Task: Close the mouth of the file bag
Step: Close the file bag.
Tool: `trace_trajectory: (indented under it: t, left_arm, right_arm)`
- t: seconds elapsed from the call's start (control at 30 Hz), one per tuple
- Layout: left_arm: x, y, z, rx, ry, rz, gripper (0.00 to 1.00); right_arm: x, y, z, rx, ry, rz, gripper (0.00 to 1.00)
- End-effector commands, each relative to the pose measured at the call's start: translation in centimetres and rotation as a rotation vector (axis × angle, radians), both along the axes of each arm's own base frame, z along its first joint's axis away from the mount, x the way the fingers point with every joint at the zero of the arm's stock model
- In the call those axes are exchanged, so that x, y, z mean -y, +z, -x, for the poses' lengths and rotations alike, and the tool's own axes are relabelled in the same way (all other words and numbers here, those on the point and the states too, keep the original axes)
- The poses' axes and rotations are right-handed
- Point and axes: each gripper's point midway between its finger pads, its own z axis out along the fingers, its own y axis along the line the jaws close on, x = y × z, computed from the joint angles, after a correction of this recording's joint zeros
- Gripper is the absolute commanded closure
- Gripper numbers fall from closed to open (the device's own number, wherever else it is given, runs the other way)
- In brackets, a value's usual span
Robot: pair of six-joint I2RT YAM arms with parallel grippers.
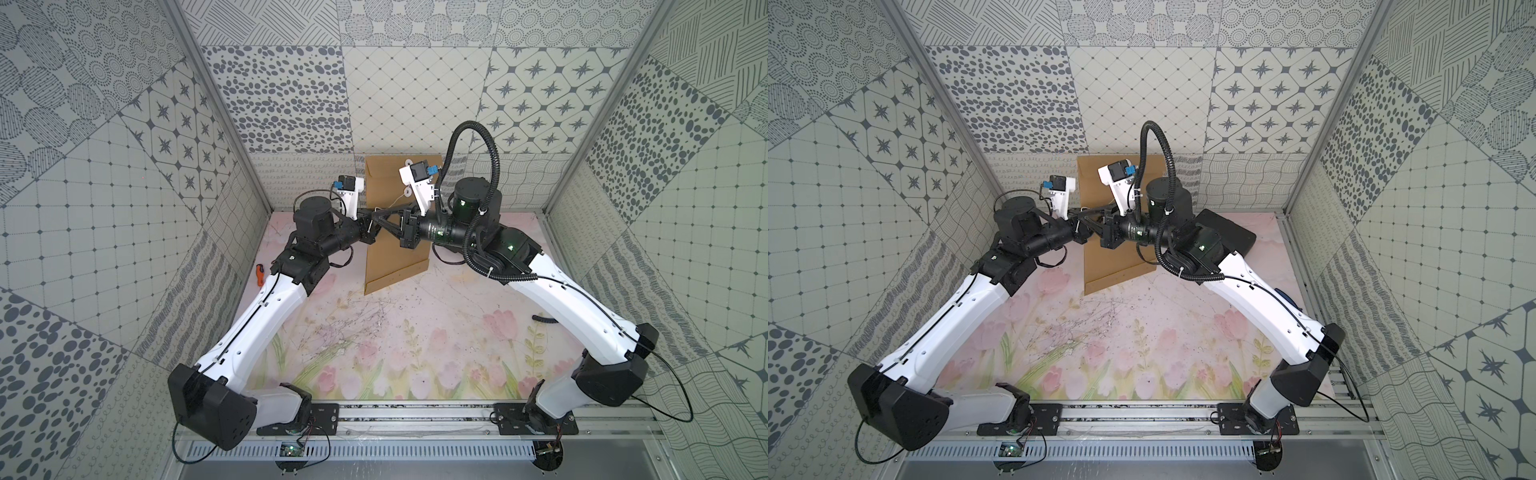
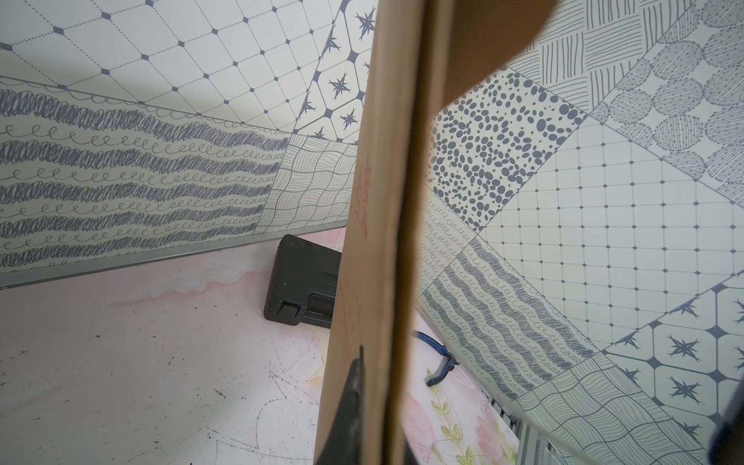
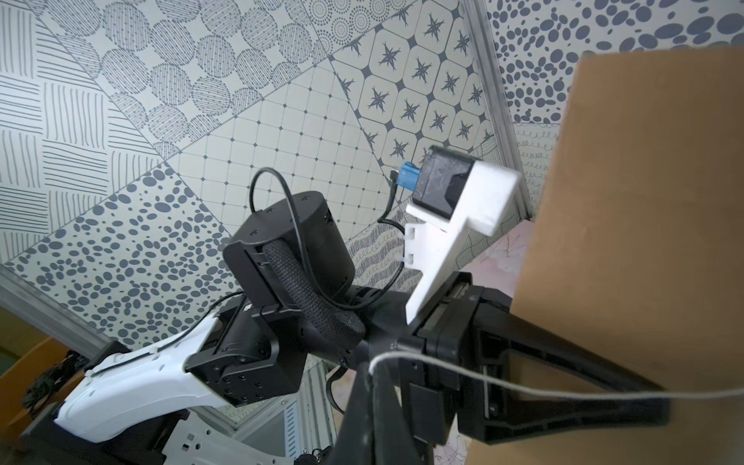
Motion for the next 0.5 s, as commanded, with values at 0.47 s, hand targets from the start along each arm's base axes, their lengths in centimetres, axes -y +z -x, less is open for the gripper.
trace_trajectory:
  t: [0.47]
  left_arm:
    - [2.5, 4.6, 4.9, 0.099, -0.295, 0.232, 1.0]
  right_arm:
    - [-0.2, 3.4, -1.1, 0.02, 0.026, -0.064, 1.0]
